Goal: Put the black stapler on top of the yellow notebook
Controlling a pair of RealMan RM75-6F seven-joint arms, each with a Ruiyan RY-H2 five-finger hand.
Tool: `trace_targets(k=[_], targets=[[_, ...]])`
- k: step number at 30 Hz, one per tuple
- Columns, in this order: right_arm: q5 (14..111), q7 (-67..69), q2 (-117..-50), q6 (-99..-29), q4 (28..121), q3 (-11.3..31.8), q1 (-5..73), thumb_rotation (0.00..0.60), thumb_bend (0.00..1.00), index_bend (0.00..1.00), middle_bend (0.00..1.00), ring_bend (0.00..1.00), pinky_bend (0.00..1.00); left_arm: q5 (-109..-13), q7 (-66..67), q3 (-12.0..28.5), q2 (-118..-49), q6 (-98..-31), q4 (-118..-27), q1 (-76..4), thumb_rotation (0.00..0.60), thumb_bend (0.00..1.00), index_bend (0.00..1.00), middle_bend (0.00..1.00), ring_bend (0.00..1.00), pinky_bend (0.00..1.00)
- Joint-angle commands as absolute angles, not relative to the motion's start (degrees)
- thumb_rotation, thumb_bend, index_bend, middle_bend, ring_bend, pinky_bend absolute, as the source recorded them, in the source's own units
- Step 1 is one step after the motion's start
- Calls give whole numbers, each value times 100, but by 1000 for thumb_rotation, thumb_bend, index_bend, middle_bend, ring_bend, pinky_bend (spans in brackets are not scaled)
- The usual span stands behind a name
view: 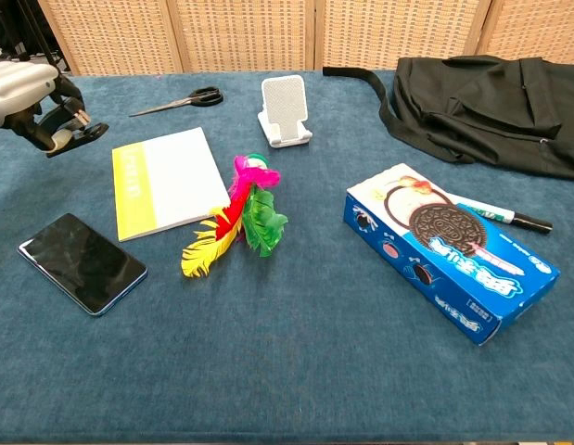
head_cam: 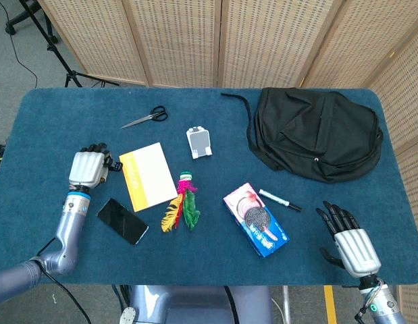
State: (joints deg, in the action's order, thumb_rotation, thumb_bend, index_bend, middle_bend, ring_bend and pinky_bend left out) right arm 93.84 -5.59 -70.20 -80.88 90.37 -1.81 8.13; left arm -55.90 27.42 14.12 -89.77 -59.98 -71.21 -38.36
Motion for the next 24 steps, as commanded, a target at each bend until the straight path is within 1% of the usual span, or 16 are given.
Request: trace_targets(k=[1,6,17,24], targets=[[9384,-558,-7021,-8086,9038,-182,813,600,312,3,0,0,110,-5751,2684,1415,-9041,-6065,-7135,-3903,600,553,704,281,236,329],[9379,-537,-7017,-8091,9037,-175,814,600,312,3,0,0,110,-6125,2461,1345,-9173,-6162,-7077,-3969,600,555,704,281,236,329],[9401,-429,-6971,-8146,9040,-169,803,600,314,3,0,0,110,-6926,2387,1023,-9420,-6252,-7003,-4139,600,556,704,281,236,329],[9402,-355,-6944,-8186,9028,-157,792,600,313,3,0,0,110,-7044,2575,909,-9608,-6142,-6867,-4221,600,555,704,281,236,329]])
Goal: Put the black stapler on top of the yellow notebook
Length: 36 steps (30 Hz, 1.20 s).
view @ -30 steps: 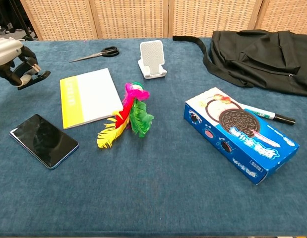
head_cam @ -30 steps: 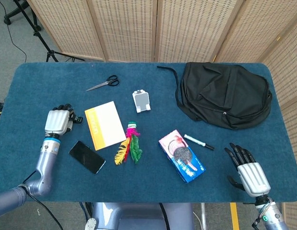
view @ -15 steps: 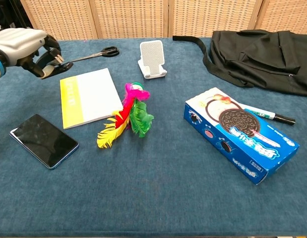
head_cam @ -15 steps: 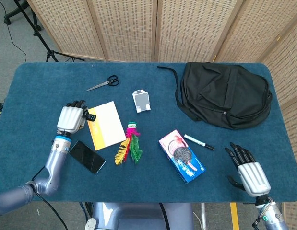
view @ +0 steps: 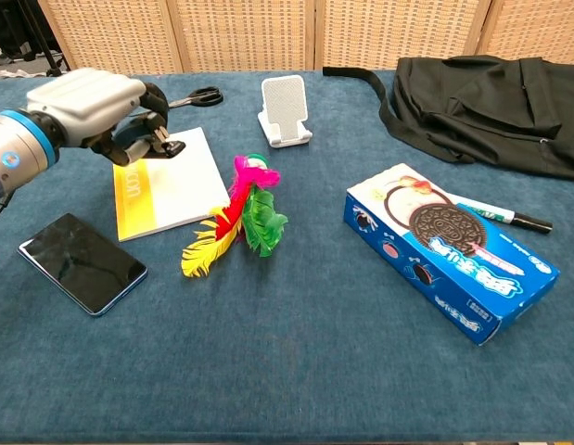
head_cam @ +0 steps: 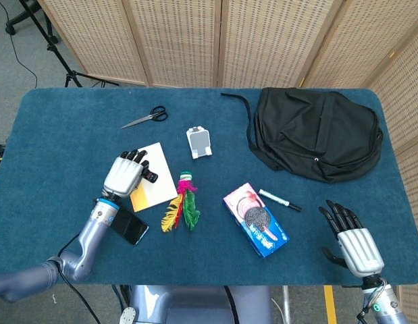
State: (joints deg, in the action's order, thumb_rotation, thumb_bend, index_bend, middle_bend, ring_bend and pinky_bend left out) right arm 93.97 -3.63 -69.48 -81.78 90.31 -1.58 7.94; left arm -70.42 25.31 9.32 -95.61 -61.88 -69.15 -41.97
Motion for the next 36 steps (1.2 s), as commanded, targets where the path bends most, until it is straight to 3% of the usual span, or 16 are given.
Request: trace_targets(k=[1,20,24,28,36], targets=[[9406,-347,-6940,-8197,9030,-155,789,600,311,3,0,0,110,-7024,2592,905,-9640,-6106,-6844,-4228,600,554,704,281,236,329],[9444,-345,-6960,-8261,9010,-151,764,600,312,3,0,0,110,-7001,2736,766,-9874,-5869,-6476,-4193,600,545,704,280,237,329],[9468,-348,-6979,-8287,8994,-152,759,600,312,3,0,0,110,-6996,2808,769,-9850,-5874,-6519,-4181,600,526,693,234,227,329],[9473,-330,-6994,-8318,8978,-143,749,600,315,3,0,0,99,-6947,2893,763,-9795,-5804,-6584,-4180,600,508,605,127,147,329],[9512,-311,-7023,-8371,8941,-136,741,600,335,3,0,0,93,-6803,2978,787,-9685,-5677,-6757,-4169,600,472,379,15,50,329]])
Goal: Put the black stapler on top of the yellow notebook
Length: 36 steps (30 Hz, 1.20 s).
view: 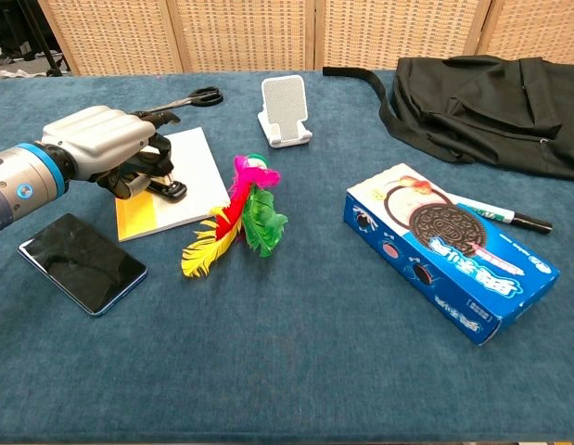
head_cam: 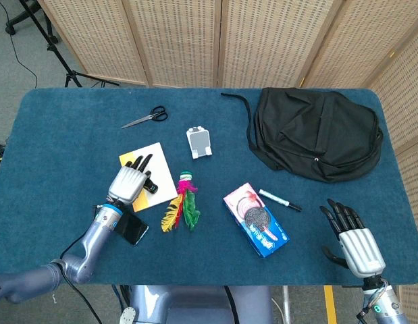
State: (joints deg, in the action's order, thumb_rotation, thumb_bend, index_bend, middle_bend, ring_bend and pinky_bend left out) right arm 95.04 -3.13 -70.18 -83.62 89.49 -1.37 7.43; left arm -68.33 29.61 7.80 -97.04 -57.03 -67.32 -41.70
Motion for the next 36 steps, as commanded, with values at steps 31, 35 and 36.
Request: trace_targets(k=[31,35,36], targets=[[9569,-255,-7075,-8450,8877,-125,733,600,337,3,0,0,78,-6541,2723,1055,-8730,-5633,-8033,-4135,600,330,0,0,0,240],[9568,-254,-7072,-8447,8885,-128,731,600,337,3,0,0,77,-6623,2505,1070,-8408,-5687,-8414,-4074,600,297,0,0,0,237],[9566,-261,-7073,-8442,8886,-129,732,600,337,3,0,0,77,-6634,2460,1082,-8347,-5715,-8478,-4057,600,297,0,0,0,234]])
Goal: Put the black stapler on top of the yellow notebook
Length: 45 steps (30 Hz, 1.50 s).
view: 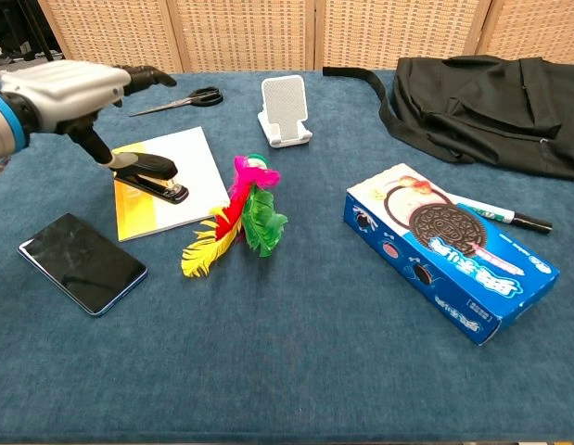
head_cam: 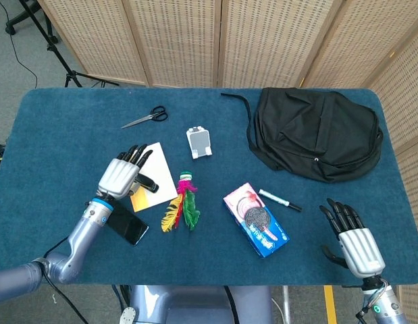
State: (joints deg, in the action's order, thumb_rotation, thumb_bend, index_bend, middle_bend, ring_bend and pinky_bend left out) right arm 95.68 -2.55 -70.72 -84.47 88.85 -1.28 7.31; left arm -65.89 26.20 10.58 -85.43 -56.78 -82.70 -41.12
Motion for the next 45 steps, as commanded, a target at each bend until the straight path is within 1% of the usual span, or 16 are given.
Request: trace_targets(k=[1,6,10,12,14,16,18,19,21,25,28,35,45], targets=[[9566,-267,-7072,-8441,8888,-131,731,600,337,3,0,0,77,-6645,2424,1093,-8288,-5750,-8533,-4040,600,296,0,0,0,231],[9584,-269,-7064,-8460,8902,-136,724,600,337,3,0,0,77,-6719,2178,1079,-7932,-5965,-8875,-3855,600,296,0,0,0,217],[9587,-256,-7065,-8466,8899,-130,726,600,337,3,0,0,77,-6914,1735,947,-7573,-6239,-9293,-3533,600,290,0,0,0,186],[9583,-259,-7068,-8456,8894,-132,729,600,337,3,0,0,77,-7064,1378,793,-7387,-6477,-9534,-3244,600,288,0,0,0,166],[9582,-276,-7073,-8447,8897,-133,731,600,337,3,0,0,76,-7476,994,538,-7176,-6794,-9706,-2926,600,278,0,0,0,145],[9593,-289,-7080,-8449,8901,-136,732,600,337,3,0,0,76,-7743,816,337,-7054,-6983,-9775,-2722,600,209,0,0,0,124],[9603,-302,-7089,-8455,8898,-137,732,600,337,3,0,0,76,-7951,778,205,-7005,-7139,-9772,-2592,600,79,0,0,0,113],[9613,-314,-7098,-8458,8894,-140,732,600,337,3,0,0,76,-8095,802,119,-7006,-7260,-9733,-2503,600,29,0,0,0,107],[9626,-328,-7105,-8456,8892,-149,731,600,337,3,0,0,76,-8279,839,6,-7043,-7419,-9659,-2381,600,0,0,0,0,97],[9630,-349,-7110,-8456,8894,-151,730,600,337,3,0,0,76,-8544,842,-160,-7143,-7654,-9462,-2176,600,0,0,0,0,95],[9628,-347,-7110,-8452,8894,-151,732,600,337,3,0,0,76,-8534,842,-234,-7171,-7777,-9374,-2000,600,0,0,0,0,76],[9645,-349,-7108,-8447,8896,-162,735,600,337,3,0,0,76,-8572,949,-317,-7370,-8140,-9219,-1631,600,0,0,0,0,36],[9653,-382,-7110,-8426,8911,-172,742,600,337,3,0,0,76,-8623,858,-422,-7629,-8262,-8912,-1331,600,0,0,0,0,30]])
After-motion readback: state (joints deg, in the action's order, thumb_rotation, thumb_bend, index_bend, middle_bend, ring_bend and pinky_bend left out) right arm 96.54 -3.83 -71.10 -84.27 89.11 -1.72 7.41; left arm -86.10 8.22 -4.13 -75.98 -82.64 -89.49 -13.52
